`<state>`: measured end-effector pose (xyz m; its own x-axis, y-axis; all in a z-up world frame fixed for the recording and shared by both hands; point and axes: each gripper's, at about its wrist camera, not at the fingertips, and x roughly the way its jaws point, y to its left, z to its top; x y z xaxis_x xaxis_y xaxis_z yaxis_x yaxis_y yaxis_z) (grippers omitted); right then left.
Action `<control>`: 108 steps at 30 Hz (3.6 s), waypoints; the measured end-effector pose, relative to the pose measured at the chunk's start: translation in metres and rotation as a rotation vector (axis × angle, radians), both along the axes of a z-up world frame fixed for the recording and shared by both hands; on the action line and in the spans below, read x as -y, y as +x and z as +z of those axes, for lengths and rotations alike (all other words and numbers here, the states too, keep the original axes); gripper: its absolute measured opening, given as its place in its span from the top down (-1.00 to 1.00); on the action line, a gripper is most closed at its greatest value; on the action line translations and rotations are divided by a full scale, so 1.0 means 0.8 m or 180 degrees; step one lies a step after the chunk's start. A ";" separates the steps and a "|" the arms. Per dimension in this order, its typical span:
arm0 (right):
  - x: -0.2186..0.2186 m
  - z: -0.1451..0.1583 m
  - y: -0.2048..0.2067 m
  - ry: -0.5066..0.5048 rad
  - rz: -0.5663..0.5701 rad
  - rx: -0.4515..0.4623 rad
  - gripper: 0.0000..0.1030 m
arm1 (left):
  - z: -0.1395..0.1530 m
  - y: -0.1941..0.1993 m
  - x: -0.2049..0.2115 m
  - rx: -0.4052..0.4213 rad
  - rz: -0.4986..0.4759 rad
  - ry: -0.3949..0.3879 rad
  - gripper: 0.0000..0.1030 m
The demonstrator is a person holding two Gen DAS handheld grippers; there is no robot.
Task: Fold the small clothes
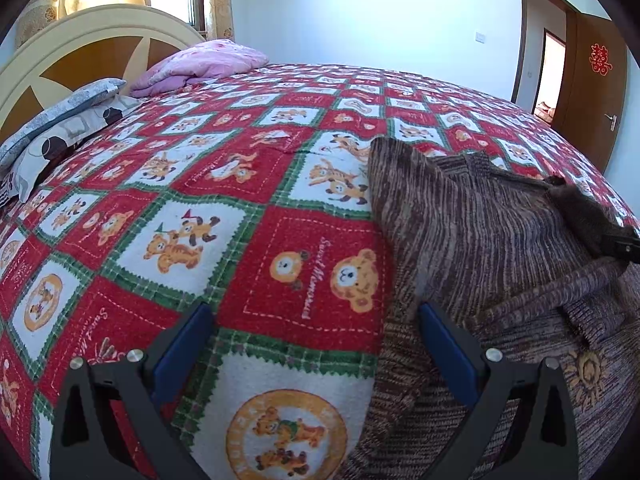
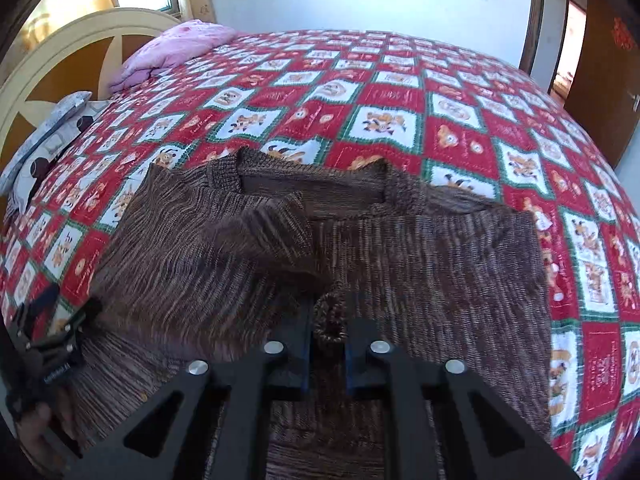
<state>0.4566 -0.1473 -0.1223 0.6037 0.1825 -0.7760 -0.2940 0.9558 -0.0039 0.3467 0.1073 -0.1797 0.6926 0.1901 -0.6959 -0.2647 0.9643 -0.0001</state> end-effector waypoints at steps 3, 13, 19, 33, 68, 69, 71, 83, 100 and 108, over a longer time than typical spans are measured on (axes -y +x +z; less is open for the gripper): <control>0.042 -0.001 -0.016 0.0463 -0.0201 -0.0068 0.78 | -0.001 0.001 0.001 0.0004 -0.0004 0.0003 -1.00; 0.105 -0.017 -0.049 0.0766 -0.0887 0.0002 0.37 | -0.001 0.002 0.003 -0.0017 0.0005 0.0025 -1.00; 0.033 0.009 -0.050 0.0193 -0.0220 0.0320 -0.17 | -0.001 0.002 0.004 -0.0012 0.0011 0.0039 -1.00; 0.136 0.023 0.007 0.0077 -0.1180 0.0458 -0.18 | -0.001 0.002 0.002 0.0020 0.0010 -0.0005 -1.00; -0.058 -0.043 -0.067 -0.0132 0.0381 0.0030 -0.14 | 0.007 0.024 0.040 -0.0360 -0.0233 0.0352 -1.00; -0.055 -0.044 -0.068 -0.0089 0.0372 -0.0001 -0.14 | 0.010 0.020 0.038 -0.0335 -0.0231 0.0320 -1.00; -0.050 -0.045 -0.069 -0.0039 0.0395 -0.0045 -0.14 | 0.007 0.017 0.034 -0.0339 -0.0222 0.0278 -1.00; -0.046 -0.053 -0.087 -0.0023 0.0389 0.0130 -0.17 | 0.013 -0.002 0.033 -0.0134 -0.0182 0.0293 -1.00; -0.042 -0.046 -0.109 -0.0094 0.0359 0.0209 -0.20 | 0.025 -0.039 0.033 -0.0103 -0.0246 0.0246 -1.00; -0.025 -0.048 -0.132 0.0024 0.0228 0.0105 -0.20 | 0.035 -0.073 0.036 -0.0017 -0.0343 0.0196 -1.00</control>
<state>0.3507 -0.1274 -0.1608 0.6140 0.2319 -0.7545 -0.3615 0.9323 -0.0077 0.2883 0.0786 -0.1515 0.7076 0.1572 -0.6889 -0.1594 0.9853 0.0611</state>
